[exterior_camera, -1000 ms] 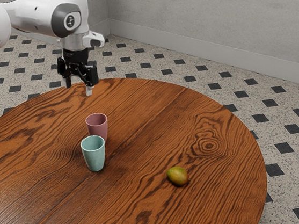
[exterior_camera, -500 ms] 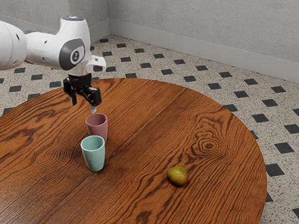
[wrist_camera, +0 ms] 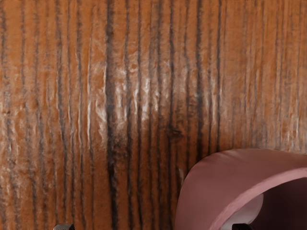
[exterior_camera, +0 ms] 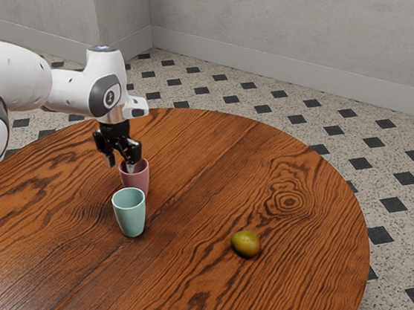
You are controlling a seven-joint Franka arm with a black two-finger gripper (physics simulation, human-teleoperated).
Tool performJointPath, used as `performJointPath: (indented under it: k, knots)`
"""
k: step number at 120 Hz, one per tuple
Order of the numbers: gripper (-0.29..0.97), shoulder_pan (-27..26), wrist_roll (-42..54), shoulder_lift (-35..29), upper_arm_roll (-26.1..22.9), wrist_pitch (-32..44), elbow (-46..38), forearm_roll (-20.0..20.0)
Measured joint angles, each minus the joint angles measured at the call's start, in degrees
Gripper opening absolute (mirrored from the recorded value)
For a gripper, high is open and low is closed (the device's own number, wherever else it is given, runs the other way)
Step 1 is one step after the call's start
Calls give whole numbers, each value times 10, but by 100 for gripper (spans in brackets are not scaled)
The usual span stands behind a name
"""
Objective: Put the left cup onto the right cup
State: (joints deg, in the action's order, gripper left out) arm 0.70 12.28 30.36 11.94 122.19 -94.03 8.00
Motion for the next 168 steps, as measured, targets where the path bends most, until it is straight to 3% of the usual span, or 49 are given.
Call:
performJointPath:
  k: [22, 50, 88, 134, 168]
  knots:
    - [7, 0, 3, 0, -4, 8, -3, 7]
    - [-6, 0, 4, 0, -9, 11, -4, 13]
    - [-10, -1, 5, -27, -13, 4, -9, 12]
    - [-10, -16, 6, -239, -13, -65, -130, 5]
    - [-10, -46, 7, -313, -14, -108, -190, 2]
